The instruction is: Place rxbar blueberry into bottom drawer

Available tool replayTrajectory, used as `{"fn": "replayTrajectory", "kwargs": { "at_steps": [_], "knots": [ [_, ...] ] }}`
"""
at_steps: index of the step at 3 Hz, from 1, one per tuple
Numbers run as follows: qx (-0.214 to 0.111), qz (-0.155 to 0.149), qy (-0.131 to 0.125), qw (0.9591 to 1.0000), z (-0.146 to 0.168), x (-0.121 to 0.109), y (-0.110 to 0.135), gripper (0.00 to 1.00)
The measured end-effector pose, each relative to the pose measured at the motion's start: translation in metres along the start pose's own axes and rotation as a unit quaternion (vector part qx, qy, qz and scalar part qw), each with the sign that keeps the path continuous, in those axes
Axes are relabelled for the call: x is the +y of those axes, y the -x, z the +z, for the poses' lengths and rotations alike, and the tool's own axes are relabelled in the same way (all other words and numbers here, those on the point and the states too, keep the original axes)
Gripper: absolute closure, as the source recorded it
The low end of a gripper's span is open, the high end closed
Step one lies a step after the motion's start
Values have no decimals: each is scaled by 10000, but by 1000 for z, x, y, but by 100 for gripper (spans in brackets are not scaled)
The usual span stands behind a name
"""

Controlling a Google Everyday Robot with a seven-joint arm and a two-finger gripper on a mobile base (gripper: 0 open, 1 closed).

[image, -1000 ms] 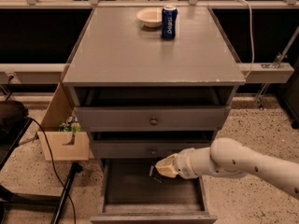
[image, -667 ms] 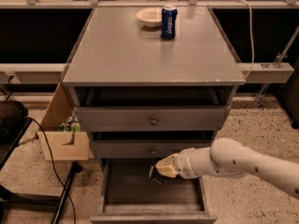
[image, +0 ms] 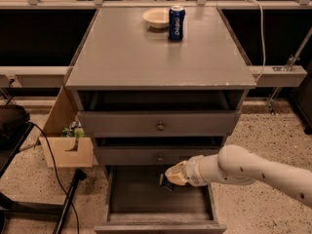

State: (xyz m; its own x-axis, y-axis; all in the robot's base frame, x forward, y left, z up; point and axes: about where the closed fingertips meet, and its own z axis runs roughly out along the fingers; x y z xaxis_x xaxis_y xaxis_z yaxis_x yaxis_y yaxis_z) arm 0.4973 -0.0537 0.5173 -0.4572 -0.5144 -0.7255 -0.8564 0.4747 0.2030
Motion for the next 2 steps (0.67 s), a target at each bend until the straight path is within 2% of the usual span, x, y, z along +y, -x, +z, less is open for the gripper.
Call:
{"fn": "replayTrajectory", "kwargs": {
  "at_steps": [2],
  "knots": [
    [57, -147, -197, 9997, 22, -43, -35, 100]
  ]
}}
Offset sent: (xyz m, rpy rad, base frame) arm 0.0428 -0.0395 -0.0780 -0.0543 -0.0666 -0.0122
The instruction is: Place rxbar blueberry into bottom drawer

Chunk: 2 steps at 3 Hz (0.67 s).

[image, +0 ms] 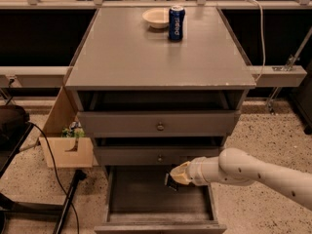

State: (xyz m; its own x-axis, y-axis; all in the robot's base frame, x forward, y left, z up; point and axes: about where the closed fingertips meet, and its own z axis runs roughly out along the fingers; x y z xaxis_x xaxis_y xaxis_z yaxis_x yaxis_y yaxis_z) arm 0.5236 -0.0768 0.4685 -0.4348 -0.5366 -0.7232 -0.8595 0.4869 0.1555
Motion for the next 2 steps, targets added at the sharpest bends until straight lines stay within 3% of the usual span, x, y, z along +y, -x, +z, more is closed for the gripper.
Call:
{"fn": "replayTrajectory", "kwargs": {
  "at_steps": [2],
  "knots": [
    [-26, -148, -71, 9999, 24, -31, -38, 100]
  ]
}}
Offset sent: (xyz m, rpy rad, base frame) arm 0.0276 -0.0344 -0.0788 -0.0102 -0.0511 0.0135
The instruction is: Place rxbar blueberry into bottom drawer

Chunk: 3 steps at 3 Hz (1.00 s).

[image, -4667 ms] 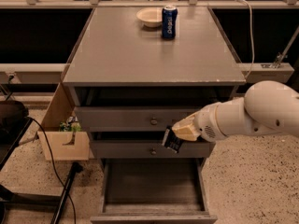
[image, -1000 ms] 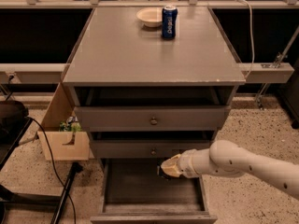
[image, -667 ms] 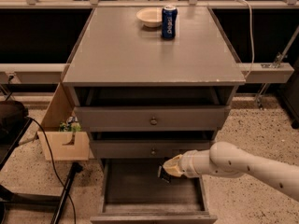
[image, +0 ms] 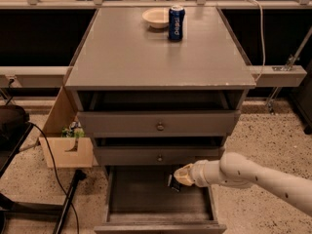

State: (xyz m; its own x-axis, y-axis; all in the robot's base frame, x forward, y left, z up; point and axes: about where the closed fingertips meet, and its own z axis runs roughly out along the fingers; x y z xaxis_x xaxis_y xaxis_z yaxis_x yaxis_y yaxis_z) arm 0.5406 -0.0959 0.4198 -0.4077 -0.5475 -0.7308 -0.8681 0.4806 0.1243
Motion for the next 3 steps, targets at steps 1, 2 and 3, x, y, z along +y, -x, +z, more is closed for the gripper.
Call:
{"fn": "replayTrajectory", "kwargs": {
  "at_steps": [1, 2, 3],
  "knots": [
    [20, -16, -1, 10000, 12, -12, -18, 100],
    [291, 131, 131, 9994, 46, -36, -65, 100],
    [291, 130, 131, 9994, 46, -36, -65, 100]
  ]
}}
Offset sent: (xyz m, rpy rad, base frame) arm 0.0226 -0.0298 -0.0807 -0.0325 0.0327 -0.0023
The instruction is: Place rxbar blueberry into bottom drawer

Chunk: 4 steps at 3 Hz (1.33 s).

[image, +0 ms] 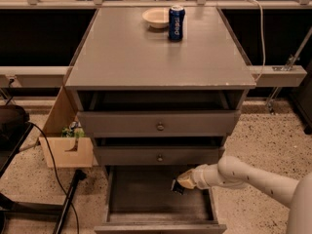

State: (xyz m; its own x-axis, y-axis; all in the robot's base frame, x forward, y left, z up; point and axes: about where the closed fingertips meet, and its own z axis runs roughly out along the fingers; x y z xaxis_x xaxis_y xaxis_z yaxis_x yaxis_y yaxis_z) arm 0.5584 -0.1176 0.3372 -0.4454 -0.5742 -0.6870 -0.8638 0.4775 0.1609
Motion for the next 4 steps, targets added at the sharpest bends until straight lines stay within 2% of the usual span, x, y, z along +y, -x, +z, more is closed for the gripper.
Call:
{"fn": "replayTrajectory", "kwargs": {
  "at_steps": [1, 4],
  "knots": [
    [-117, -50, -34, 9999, 8, -6, -6, 100],
    [-540, -428, 64, 9976, 66, -31, -18, 100]
  ]
}}
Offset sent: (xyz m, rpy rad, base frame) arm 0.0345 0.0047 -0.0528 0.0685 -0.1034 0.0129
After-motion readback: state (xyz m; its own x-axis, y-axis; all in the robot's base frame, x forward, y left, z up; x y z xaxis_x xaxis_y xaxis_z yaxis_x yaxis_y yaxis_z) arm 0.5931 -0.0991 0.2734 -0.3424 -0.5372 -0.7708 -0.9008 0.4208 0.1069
